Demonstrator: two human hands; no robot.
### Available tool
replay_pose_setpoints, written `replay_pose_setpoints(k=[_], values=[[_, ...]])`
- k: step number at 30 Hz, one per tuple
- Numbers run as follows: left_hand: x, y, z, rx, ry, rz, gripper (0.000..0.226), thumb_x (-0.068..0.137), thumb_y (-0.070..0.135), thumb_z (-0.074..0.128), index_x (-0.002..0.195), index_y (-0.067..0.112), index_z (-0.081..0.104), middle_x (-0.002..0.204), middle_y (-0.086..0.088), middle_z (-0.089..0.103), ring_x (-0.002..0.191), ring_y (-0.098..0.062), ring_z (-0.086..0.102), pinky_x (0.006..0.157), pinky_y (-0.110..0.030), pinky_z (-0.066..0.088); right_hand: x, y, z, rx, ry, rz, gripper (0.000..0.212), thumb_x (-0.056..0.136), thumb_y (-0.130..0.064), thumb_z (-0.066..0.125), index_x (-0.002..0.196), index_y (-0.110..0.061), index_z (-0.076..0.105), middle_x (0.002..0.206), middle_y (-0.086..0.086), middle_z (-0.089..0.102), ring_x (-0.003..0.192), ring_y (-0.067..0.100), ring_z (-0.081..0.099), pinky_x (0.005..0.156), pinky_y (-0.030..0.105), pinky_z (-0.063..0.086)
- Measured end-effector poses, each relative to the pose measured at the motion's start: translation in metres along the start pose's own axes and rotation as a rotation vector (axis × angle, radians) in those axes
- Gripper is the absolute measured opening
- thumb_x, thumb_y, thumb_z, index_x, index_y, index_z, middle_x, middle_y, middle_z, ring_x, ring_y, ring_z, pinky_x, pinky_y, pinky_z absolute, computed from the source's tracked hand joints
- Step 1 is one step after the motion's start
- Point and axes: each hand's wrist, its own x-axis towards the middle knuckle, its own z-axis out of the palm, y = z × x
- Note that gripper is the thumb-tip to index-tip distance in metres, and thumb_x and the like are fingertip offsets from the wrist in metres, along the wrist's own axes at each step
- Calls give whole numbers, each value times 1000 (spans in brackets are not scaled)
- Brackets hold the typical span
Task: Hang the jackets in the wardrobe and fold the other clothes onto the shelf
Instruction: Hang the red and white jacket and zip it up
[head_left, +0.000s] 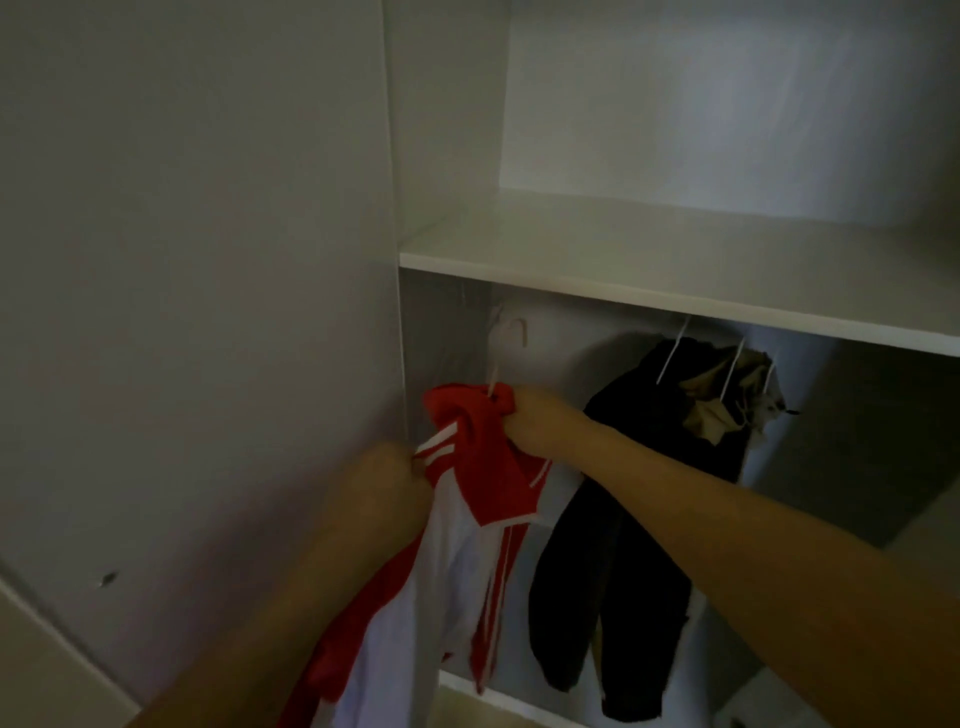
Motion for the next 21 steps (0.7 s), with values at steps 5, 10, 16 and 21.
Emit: replay_pose_setpoints(k=[5, 10, 16, 21], values=[[63, 10, 57, -108, -63, -7, 24, 99, 14, 43, 85, 3, 58, 81, -6, 58, 71, -14, 50, 50, -22, 28, 47, 53, 0, 315, 70, 130, 17, 91, -4, 50, 89, -4, 67, 90, 8, 65, 88, 23, 60, 90, 37, 52], [135, 19, 115, -170, -15, 45, 23, 97, 14, 46, 89, 1, 64, 88, -11, 65, 68, -12, 52, 59, -22, 37, 103, 116, -8, 533, 141, 146, 23, 91, -4, 56, 110, 7, 63, 111, 26, 64, 96, 30, 63, 91, 40, 53], [215, 52, 155, -231, 153, 41, 27, 98, 16, 46, 93, -2, 65, 94, -16, 66, 68, -14, 54, 60, -19, 38, 172, 174, -48, 607, 176, 66, 25, 87, -1, 60, 104, -17, 67, 95, 8, 73, 86, 24, 70, 73, 31, 58], [265, 90, 175, -251, 235, 51, 25, 99, 17, 46, 86, 2, 60, 94, -15, 64, 70, -19, 51, 54, -20, 30, 203, 201, -83, 586, 304, 84, 20, 89, 0, 57, 82, -16, 67, 81, 7, 70, 67, 18, 66, 54, 24, 54]])
